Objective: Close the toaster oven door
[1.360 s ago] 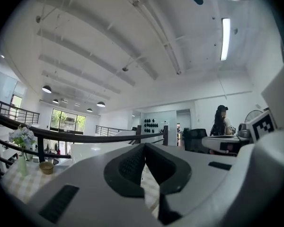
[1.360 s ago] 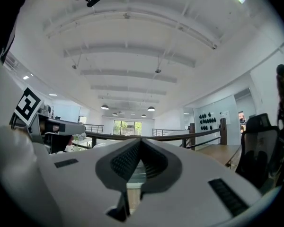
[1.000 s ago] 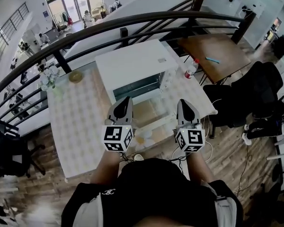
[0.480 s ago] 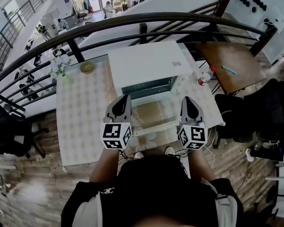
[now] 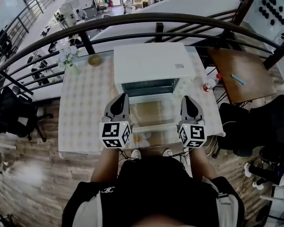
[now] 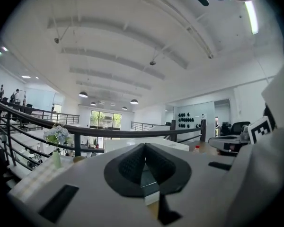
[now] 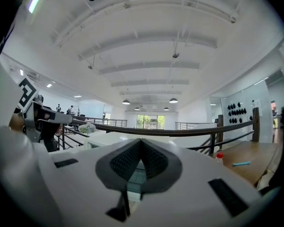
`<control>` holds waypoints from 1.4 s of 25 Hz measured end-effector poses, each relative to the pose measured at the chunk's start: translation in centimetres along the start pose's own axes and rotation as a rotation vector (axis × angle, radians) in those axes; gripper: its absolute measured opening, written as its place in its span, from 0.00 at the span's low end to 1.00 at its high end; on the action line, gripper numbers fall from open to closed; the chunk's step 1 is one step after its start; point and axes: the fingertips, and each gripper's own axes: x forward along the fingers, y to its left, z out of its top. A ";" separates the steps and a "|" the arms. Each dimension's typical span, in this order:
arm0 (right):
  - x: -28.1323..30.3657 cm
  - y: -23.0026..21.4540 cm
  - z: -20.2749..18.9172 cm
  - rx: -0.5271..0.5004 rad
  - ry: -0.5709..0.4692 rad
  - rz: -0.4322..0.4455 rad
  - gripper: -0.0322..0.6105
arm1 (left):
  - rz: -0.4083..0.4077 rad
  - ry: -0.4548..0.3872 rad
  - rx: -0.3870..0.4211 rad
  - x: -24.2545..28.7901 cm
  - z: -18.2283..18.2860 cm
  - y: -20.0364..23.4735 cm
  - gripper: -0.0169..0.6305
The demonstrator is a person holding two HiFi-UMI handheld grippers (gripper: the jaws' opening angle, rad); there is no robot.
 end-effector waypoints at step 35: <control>-4.1 -0.8 -24.0 0.168 0.477 0.320 0.59 | 0.076 0.071 0.054 1.7 -1.5 -3.9 0.05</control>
